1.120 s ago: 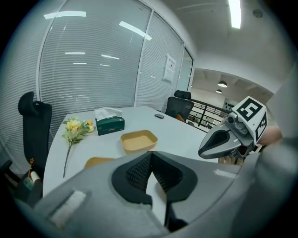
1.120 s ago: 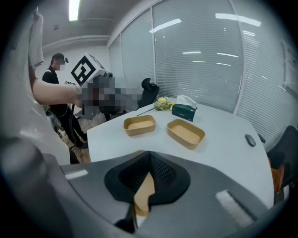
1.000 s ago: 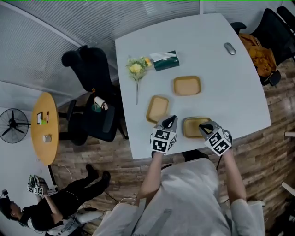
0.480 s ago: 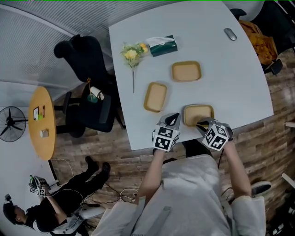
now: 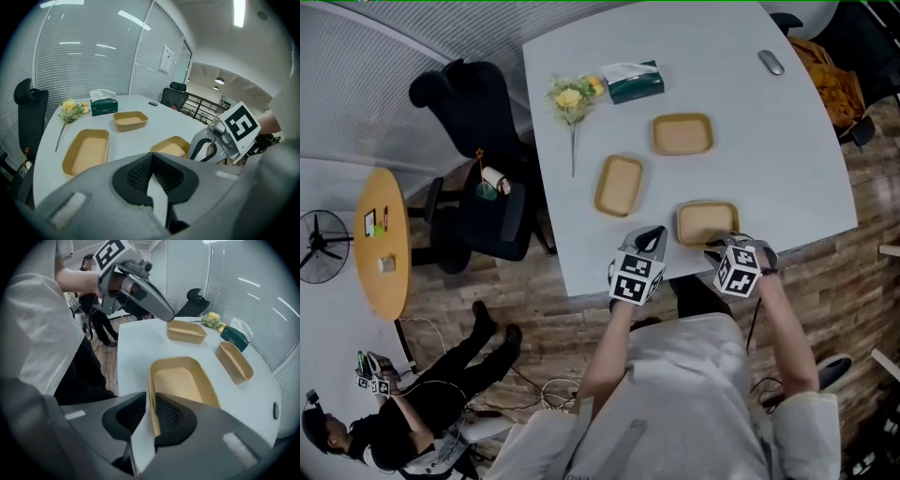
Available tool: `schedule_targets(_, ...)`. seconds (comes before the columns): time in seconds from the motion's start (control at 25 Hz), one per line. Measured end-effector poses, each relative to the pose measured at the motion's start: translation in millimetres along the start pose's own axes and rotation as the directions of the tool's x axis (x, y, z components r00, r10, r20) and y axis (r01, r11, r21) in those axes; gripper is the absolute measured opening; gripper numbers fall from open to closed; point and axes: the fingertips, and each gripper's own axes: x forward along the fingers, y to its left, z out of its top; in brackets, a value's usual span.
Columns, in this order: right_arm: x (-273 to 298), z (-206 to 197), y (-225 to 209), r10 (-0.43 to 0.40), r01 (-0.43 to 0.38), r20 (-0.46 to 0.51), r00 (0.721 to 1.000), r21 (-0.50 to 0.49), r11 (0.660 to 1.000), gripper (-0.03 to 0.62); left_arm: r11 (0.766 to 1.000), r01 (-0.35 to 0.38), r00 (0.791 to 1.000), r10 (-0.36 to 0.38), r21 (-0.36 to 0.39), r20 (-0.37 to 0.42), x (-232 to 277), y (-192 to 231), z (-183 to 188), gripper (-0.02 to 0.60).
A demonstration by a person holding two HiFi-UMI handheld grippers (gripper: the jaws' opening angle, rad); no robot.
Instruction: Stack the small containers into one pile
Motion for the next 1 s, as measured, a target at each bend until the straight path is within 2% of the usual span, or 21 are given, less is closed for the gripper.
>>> schedule_targets(0.44,16,-5,-4,-0.022,0.019,-0.051,0.998,-0.063,0.998,0.029,1.0,0.013,1.0,-0.013,0.002,0.0,1,-2,-2,0.006)
schedule_targets(1.0,-1,10,-27,-0.101,0.096,-0.033,0.994,-0.13,0.987,0.015,1.0,0.008,1.0,-0.008,0.002,0.009,7,-3,6,0.006)
